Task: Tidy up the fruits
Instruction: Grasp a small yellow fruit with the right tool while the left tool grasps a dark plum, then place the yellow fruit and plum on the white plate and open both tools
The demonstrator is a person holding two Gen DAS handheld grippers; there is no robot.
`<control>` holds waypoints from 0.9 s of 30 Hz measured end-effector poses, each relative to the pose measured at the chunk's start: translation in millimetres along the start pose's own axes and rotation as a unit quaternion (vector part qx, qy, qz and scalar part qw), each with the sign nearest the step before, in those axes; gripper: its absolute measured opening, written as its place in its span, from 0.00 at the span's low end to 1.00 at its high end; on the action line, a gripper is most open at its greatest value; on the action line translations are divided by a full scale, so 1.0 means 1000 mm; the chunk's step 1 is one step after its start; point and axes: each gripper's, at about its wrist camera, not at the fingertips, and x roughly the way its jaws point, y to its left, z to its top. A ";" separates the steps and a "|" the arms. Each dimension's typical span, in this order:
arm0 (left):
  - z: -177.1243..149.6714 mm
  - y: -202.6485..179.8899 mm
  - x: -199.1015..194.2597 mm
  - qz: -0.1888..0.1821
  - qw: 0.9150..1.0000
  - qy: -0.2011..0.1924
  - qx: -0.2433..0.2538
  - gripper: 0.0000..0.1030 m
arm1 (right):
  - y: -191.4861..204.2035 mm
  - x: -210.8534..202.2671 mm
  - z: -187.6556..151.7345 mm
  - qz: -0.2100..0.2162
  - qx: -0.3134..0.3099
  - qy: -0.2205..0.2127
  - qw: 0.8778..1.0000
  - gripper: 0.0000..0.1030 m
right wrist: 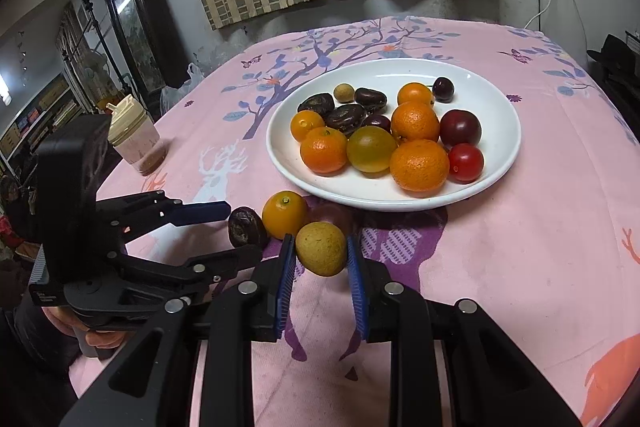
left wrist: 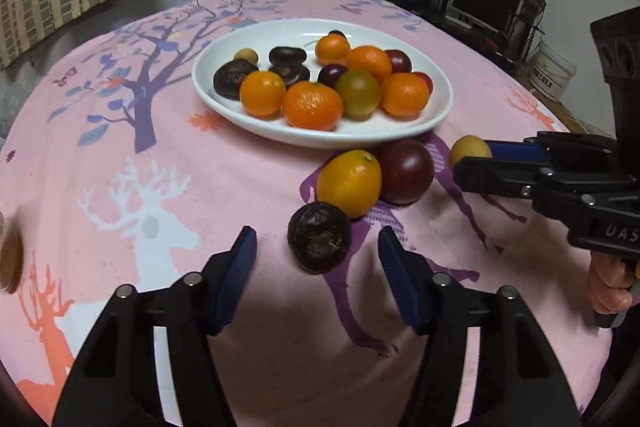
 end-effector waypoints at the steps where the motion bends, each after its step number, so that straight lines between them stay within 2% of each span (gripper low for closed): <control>1: 0.000 0.000 0.001 0.001 1.000 0.001 -0.002 0.55 | 0.000 0.000 0.000 0.001 0.000 0.000 1.000 0.25; 8: 0.001 0.003 0.011 -0.011 1.000 0.012 -0.013 0.47 | 0.000 -0.001 0.000 0.000 0.001 -0.001 1.000 0.25; 13: 0.000 0.003 0.011 -0.013 1.000 0.011 -0.014 0.33 | 0.000 -0.004 0.000 -0.002 -0.003 -0.006 1.000 0.25; 17: 0.000 0.004 0.006 -0.027 0.999 0.014 -0.024 0.33 | -0.001 -0.007 0.000 -0.008 -0.008 -0.012 1.000 0.25; 21: 0.011 0.007 -0.017 -0.036 0.999 -0.021 -0.033 0.32 | -0.006 -0.017 0.009 -0.020 -0.001 -0.037 0.999 0.25; 25: 0.050 0.016 -0.031 -0.043 0.996 -0.059 -0.042 0.32 | -0.021 -0.019 0.041 -0.041 0.019 -0.075 0.996 0.25; 27: 0.074 0.020 -0.026 -0.031 0.995 -0.082 -0.041 0.32 | -0.035 -0.009 0.062 -0.063 0.032 -0.088 0.994 0.25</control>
